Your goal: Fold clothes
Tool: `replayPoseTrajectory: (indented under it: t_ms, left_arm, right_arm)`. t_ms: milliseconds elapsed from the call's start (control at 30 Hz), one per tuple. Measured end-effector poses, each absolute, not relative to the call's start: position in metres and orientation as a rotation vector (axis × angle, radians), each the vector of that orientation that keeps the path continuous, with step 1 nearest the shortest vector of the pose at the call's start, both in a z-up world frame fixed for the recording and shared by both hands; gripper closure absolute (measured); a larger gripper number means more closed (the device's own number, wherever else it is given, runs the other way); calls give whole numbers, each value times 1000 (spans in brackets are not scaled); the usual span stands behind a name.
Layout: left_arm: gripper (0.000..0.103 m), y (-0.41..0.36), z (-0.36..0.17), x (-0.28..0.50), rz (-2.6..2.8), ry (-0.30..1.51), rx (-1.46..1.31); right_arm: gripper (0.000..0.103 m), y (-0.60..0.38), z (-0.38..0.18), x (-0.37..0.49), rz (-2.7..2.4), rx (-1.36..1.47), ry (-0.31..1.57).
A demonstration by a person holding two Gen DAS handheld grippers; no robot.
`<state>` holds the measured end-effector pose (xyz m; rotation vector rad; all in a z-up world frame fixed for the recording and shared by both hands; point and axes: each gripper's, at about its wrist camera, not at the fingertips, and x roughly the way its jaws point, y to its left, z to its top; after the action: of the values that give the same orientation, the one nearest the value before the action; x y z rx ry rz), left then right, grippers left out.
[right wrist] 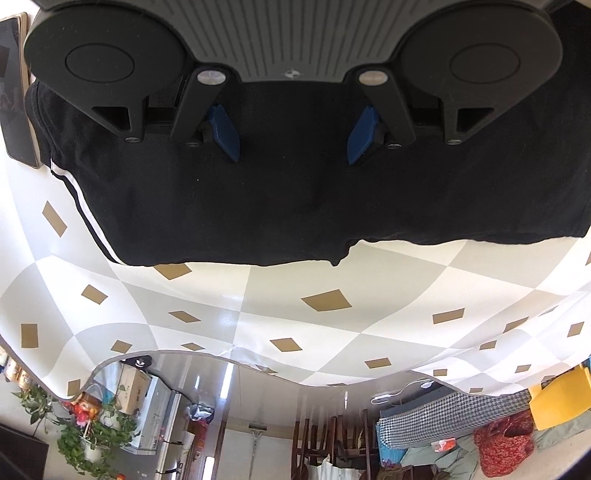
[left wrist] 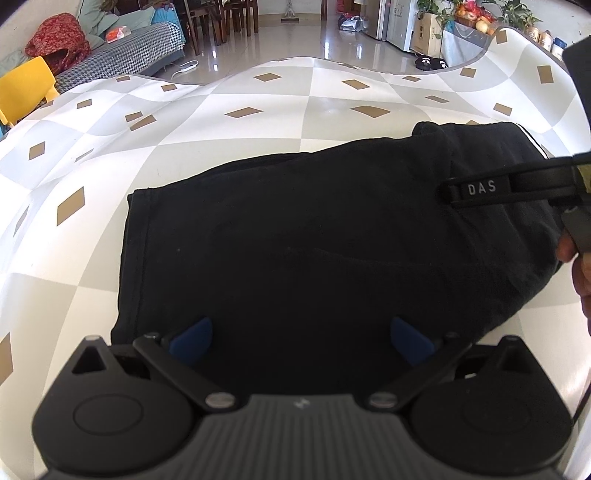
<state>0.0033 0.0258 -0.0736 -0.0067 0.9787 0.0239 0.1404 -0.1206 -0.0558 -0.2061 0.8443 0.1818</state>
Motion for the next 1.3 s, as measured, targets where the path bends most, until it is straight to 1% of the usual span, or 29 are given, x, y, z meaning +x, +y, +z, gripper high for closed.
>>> replayPoseTrajectory:
  t_ms: [567, 767, 867, 1033, 1300]
  left_arm:
    - [0, 27, -74, -12, -7, 982, 14]
    - [0, 25, -73, -14, -4, 987, 12]
    - [0, 25, -72, -15, 10, 992, 4]
    - [0, 24, -69, -14, 45, 1003, -14]
    - [0, 20, -67, -9, 91, 1017, -20]
  right_arm:
    - [35, -114, -58, 159, 77, -156, 833]
    - [35, -117, -56, 159, 89, -158, 839]
    - [37, -123, -51, 153, 100, -141, 854]
    - [38, -139, -41, 136, 123, -116, 873]
    - [38, -161, -31, 105, 106, -155, 893]
